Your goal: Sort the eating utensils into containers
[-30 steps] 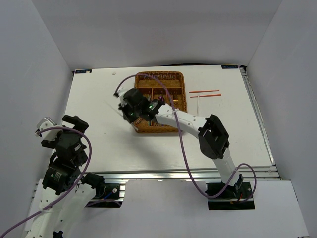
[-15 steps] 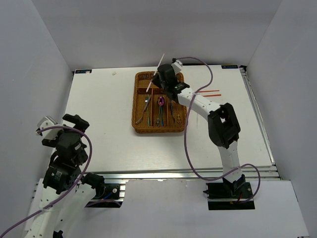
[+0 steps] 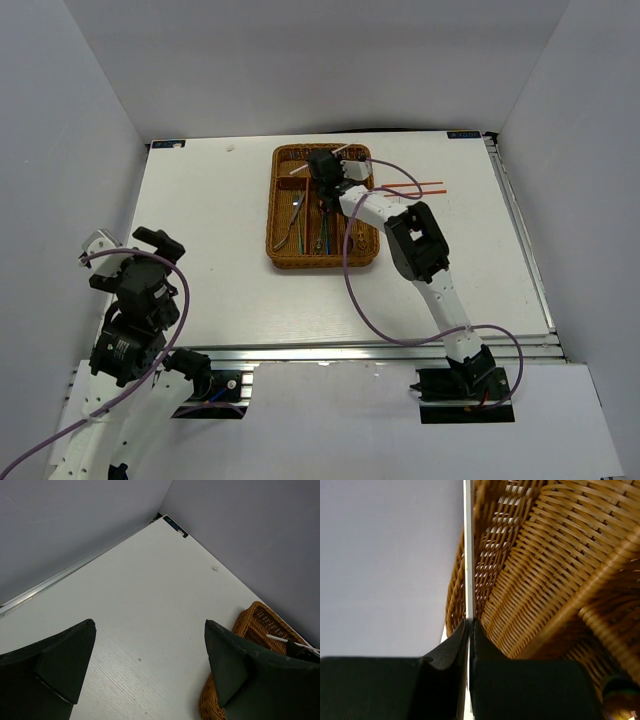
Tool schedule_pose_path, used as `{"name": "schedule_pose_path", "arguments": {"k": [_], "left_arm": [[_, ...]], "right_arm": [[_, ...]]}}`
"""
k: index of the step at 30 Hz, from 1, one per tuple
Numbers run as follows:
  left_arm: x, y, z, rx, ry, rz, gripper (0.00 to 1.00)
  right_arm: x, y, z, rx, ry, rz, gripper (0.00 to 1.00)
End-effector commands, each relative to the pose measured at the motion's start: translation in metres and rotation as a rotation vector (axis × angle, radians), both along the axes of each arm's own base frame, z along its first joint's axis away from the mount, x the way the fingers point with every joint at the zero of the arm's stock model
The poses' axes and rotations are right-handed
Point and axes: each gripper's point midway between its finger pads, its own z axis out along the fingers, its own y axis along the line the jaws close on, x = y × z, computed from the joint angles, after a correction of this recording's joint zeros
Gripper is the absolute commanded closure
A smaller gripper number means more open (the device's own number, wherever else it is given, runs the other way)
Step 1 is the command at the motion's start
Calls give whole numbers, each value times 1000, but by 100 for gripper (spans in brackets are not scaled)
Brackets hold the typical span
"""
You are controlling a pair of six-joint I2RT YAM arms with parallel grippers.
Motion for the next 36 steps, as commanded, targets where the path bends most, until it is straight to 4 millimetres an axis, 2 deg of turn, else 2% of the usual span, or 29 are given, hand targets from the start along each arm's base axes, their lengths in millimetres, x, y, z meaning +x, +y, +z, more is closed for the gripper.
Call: {"name": "schedule_pose_path", "arguments": {"k": [1,4,9,11,13,15,16,22,23,26,27,28,29,30,31,32,33,34,35,36], "left_arm": [[4,-3,-2,6,8,-23,2],[7,-6,-2,7,11,-39,2],[8,-7,-3,5,14,-48,2],[8,-7,-3,6,13,-53,2],[9,-9,-3,6,12,-61,2],[10,-9,-3,7,13,-64,2],[10,-9,-2,7,13,-64,2],[10,-8,-4,10,21,-52,2],[10,-8,-4,11,23,-54,2],[12,-8,-6,17,33,-51,2],[13,-9,-7,19,39,-51,2],[14,-9,-9,22,48,-51,2],[15,-10,-9,26,55,-53,2],[16,-10,-10,27,60,-53,2],[17,-10,-12,31,72,-50,2],[16,-9,-10,29,69,-45,2],[15,-8,-11,32,74,-39,2],[15,-7,-11,33,74,-38,2],[14,-7,-10,30,67,-38,2],[14,-7,-10,31,66,-36,2]], "right_arm": [[25,-8,37,166,-96,-128,100],[36,-7,38,187,-117,-129,100],[43,-7,30,219,-124,-130,100],[45,-7,28,227,-119,-124,87],[45,-7,35,218,-129,-115,74],[44,-7,44,214,-141,-109,68],[43,-7,46,221,-145,-103,60],[42,0,59,257,-144,-50,31],[40,2,64,257,-146,-33,30],[29,3,102,117,-200,64,22],[21,-5,129,53,-221,82,17],[13,-11,137,-104,-234,125,11],[7,-20,148,-190,-238,137,11],[-10,-37,162,-291,-206,142,11],[-17,-57,164,-460,-190,133,11],[-27,-74,163,-551,-153,127,11],[-44,-93,189,-598,-161,107,11],[-56,-108,154,-696,-102,130,11],[-65,-122,150,-797,-103,160,11],[-77,-137,170,-792,-146,152,11]]}}
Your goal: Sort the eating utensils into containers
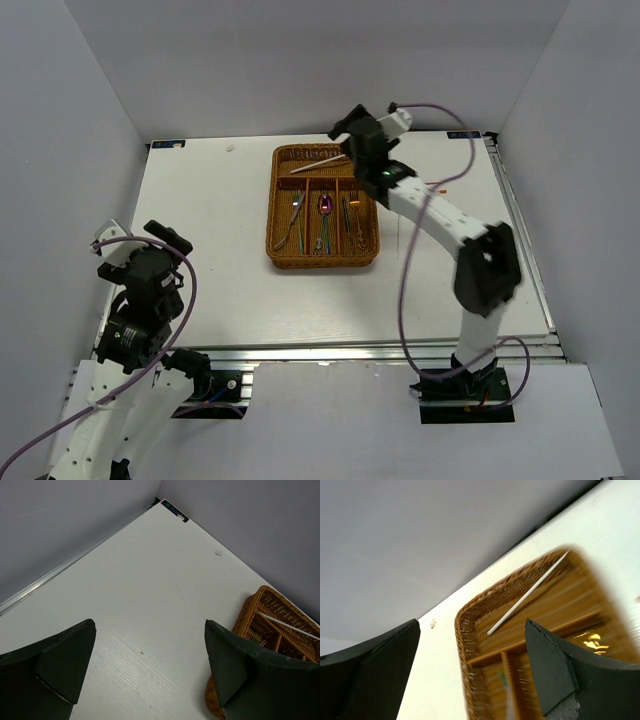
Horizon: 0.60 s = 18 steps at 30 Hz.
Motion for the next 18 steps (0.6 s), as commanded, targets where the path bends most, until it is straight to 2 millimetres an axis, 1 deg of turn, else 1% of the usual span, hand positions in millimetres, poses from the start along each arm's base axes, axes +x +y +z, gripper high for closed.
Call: {"name": "schedule_pose_path", "arguments": {"k": [1,2,3,4,5,6,7,8,9,10,11,12,13,15,16,17,18], "left_arm": [[-2,4,2,7,-7,16,2],[-3,5,1,11,0,22,2],[-3,5,1,11,2,22,2],[-3,4,0,11,6,17,2],[-3,4,-1,11,8,14,2],[-1,3,-1,12,9,11,2],[1,1,-3,14,16,3,2],[2,0,-3,17,23,-3,2],[5,-1,-5,22,37,-8,2],[7,-3,-6,22,42,-16,2],[8,-4,-7,25,50,-18,2],[9,-5,-8,26,54,-22,2],[11,-6,-9,28,62,-25,2],[13,-8,-11,30,71,-38,2],[13,-9,-12,30,74,-44,2],[15,-11,-13,32,78,-52,2],[16,-13,-14,31,81,-63,2]], "right_arm": [[-20,-67,22,-279,-78,50,11],[-24,-76,-8,-296,-26,129,11],[-21,-80,-17,-278,0,182,11],[-20,-92,-35,-272,73,258,17],[-15,-98,-31,-285,100,264,18],[-13,-106,-50,-349,171,281,18],[-13,-114,-58,-385,224,285,18],[-26,-124,-79,-432,345,304,18],[-24,-126,-85,-475,377,329,20],[-29,-133,-94,-501,423,319,27],[-35,-137,-101,-516,457,317,31],[-45,-144,-116,-530,495,320,34],[-48,-149,-121,-536,498,322,43],[-48,-154,-125,-523,478,319,52],[-50,-160,-134,-507,497,332,56],[-49,-161,-138,-503,502,346,58],[-46,-160,-149,-504,521,364,59]]}}
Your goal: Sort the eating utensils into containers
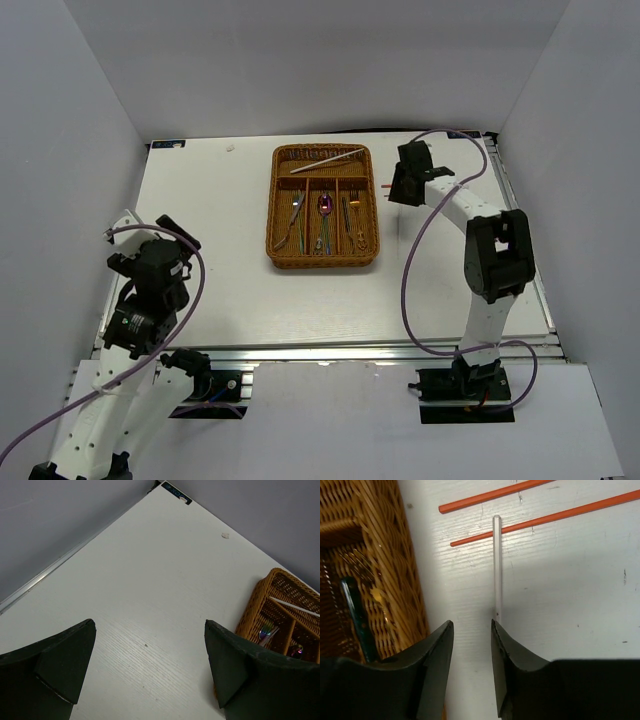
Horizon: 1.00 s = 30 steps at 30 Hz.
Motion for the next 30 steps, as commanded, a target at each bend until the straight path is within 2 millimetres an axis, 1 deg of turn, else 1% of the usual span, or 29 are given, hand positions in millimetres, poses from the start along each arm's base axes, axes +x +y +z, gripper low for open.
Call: {"name": "schedule_pose_path", "arguments": {"k": [1,2,3,4,5,6,8,9,11,12,13,16,17,18,19,21,22,23,24,25,26,27,29,30], "left_arm": [[5,-6,-1,2,7,-37,2],[6,-6,-2,5,15,-39,2],[7,-8,-4,6,21,-46,2],[7,-8,-3,5,21,-46,2],[8,-8,-4,6,24,-46,2],[8,-8,-5,9,31,-46,2],[9,-8,-6,10,34,-43,2],[8,-8,-5,11,34,-43,2],[8,-7,-5,11,30,-42,2],[8,-7,-4,10,29,-42,2],[8,-7,-4,10,29,-42,2],[8,-7,-4,13,31,-41,2],[8,-7,-4,12,31,-39,2],[8,-7,-4,12,31,-39,2],[7,-6,-4,13,31,-38,2],[7,-6,-3,11,27,-38,2],[7,-6,-3,11,27,-38,2],[6,-6,-3,10,24,-38,2],[6,-6,-3,10,24,-38,2],[6,-6,-2,9,21,-39,2],[6,-6,-2,9,21,-39,2],[7,-7,-2,8,21,-42,2],[6,-7,-2,7,20,-44,2],[6,-7,-2,8,21,-46,2]], "right_arm": [[13,-5,18,34,-30,70,60],[15,-4,13,23,-12,91,60],[16,-4,-5,6,34,101,60],[15,-5,-14,-1,73,112,60],[24,-6,-11,-5,71,113,60],[24,-8,-30,-14,121,110,60],[28,-8,-35,-5,136,117,60],[29,-8,-44,-4,146,127,60],[32,-3,-48,10,150,149,60],[32,-3,-58,6,171,154,60],[33,-2,-61,9,177,157,61],[32,-5,-73,-7,212,145,67],[30,-6,-76,-11,224,142,73],[26,-8,-78,-16,236,138,76],[24,-11,-79,-26,239,126,84],[15,-14,-81,-33,256,119,91],[12,-17,-80,-44,257,110,100],[8,-18,-79,-42,260,103,100],[7,-19,-68,-39,240,98,100],[1,-21,-70,-37,242,94,100],[-1,-20,-65,-27,230,90,100],[0,-19,-49,-16,195,88,100],[-3,-17,-39,1,167,93,100],[-1,-15,-23,13,134,98,100]]}}
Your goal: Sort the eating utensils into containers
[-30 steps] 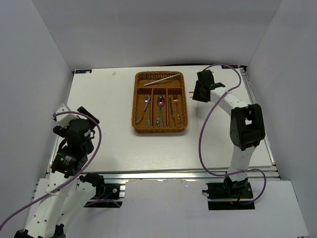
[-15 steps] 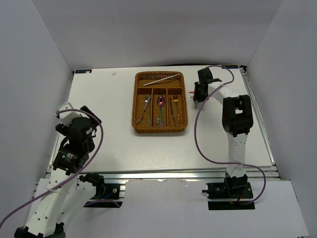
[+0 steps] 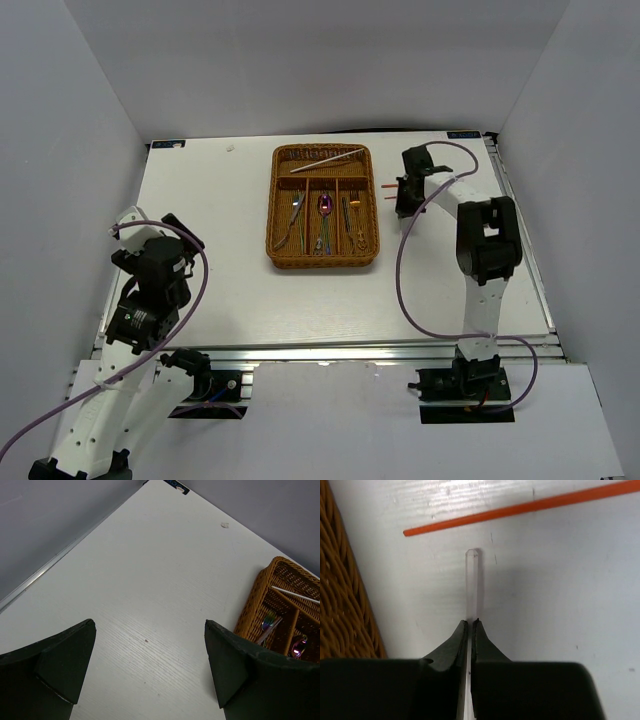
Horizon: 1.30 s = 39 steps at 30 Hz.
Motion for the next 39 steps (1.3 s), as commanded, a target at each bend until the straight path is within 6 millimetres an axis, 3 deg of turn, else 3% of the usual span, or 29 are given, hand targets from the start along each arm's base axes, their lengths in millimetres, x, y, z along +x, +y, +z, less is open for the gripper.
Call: {"name": "schedule_pose_path", "arguments": {"k": [1,6,10,14,15,16,18,19,24,27,30,34,39], "left_arm": [[1,0,5,-5,-20,-4,2],[0,0,6,-8,-28,-5,2],[0,0,6,-10,-30,-8,2],[1,-1,4,-6,-20,-10,2],[2,-1,4,-6,-19,-13,2],[2,-2,4,-5,-16,-15,2],[3,-2,2,-2,-5,-14,2],[3,-2,1,-1,-3,-13,2],[4,-4,0,-2,2,-23,2],[4,-5,-1,-4,3,-34,2],[5,-7,-1,-6,5,-46,2],[6,-10,-1,-7,5,-60,2],[5,-11,1,-14,-6,-71,2]], "right_arm": [[3,4,52,46,-103,-4,100],[16,28,109,148,-289,104,100],[39,75,131,202,-401,351,100],[77,109,160,21,-519,600,100],[88,116,154,-20,-529,641,100],[97,135,186,-56,-616,683,100],[106,154,194,-144,-697,813,100],[111,169,209,-177,-776,839,100],[113,221,216,-358,-1005,1083,100],[125,245,214,-439,-1096,1129,100],[138,264,225,-470,-1195,1137,100],[149,274,225,-514,-1285,1164,100],[161,274,196,-487,-1297,1183,100]]}}
